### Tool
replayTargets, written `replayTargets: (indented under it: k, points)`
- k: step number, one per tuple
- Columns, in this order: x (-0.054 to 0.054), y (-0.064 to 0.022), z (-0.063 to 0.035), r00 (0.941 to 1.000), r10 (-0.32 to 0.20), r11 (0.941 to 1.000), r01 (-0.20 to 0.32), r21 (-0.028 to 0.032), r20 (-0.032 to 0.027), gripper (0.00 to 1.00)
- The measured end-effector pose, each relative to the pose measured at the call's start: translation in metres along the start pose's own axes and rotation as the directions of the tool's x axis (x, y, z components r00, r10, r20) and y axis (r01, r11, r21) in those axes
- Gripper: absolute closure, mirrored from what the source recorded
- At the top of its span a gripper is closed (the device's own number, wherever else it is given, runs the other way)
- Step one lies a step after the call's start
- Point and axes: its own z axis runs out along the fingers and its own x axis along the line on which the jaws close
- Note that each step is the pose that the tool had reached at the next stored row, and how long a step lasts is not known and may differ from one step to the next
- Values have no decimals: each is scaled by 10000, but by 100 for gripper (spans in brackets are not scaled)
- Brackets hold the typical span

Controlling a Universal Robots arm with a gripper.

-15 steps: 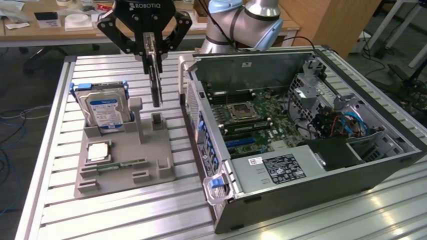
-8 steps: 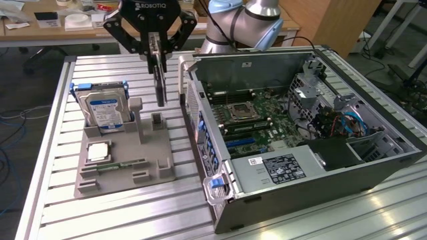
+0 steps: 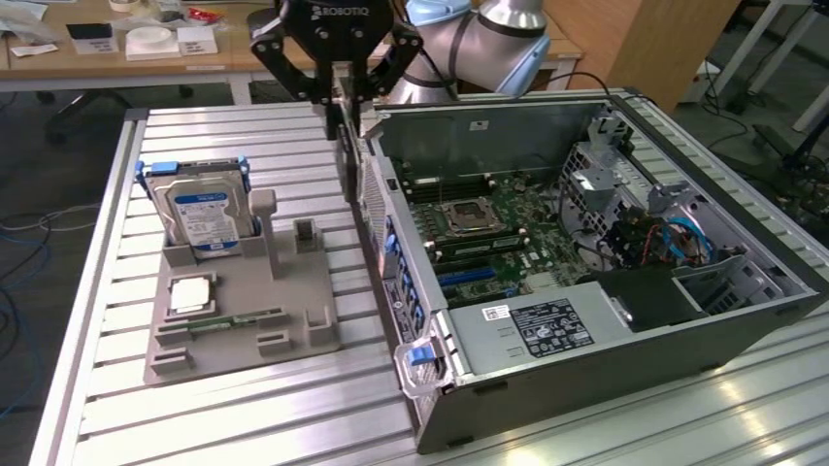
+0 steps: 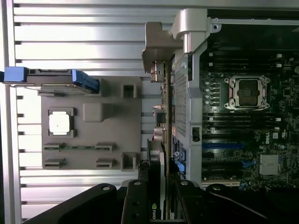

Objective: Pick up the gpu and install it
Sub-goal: 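Pick up the gpu and move the gpu toward the slot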

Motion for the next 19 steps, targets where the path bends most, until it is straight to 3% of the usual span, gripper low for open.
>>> replayTargets:
  k: [19]
  points:
    - [-862, 30, 24, 10000, 1, 10000, -1, -1, 1, 74]
